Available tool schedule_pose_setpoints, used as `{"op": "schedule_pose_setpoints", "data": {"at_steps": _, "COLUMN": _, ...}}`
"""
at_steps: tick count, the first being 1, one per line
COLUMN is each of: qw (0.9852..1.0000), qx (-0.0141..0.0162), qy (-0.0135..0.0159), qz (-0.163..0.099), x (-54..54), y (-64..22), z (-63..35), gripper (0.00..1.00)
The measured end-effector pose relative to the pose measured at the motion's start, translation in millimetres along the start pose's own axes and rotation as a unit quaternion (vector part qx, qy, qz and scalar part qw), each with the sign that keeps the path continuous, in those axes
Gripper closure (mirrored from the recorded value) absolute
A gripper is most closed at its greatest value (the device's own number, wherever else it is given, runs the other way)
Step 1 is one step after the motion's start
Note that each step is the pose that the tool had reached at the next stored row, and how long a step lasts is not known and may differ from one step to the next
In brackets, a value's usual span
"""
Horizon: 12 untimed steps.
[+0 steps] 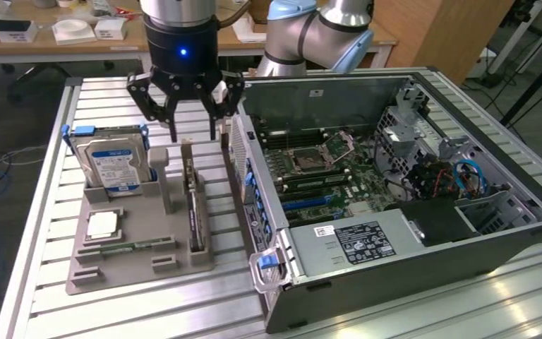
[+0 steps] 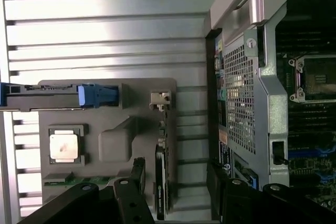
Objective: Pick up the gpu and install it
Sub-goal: 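Pick up the gpu and move the gpu toward the slot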
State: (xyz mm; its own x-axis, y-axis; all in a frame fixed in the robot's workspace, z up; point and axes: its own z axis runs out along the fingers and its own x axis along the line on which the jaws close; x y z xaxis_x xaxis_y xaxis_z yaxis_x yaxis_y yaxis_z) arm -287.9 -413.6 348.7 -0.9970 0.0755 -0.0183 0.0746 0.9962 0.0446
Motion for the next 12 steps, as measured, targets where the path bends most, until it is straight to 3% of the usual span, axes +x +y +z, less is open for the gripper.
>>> {"op": "schedule_pose_setpoints", "data": {"at_steps": 12, "qw": 1.0, "qx": 0.0001, "qy": 0.0009, "qz": 0.0, "x": -1.5, "y": -16.5, "z": 7.7, "gripper": 0.41}}
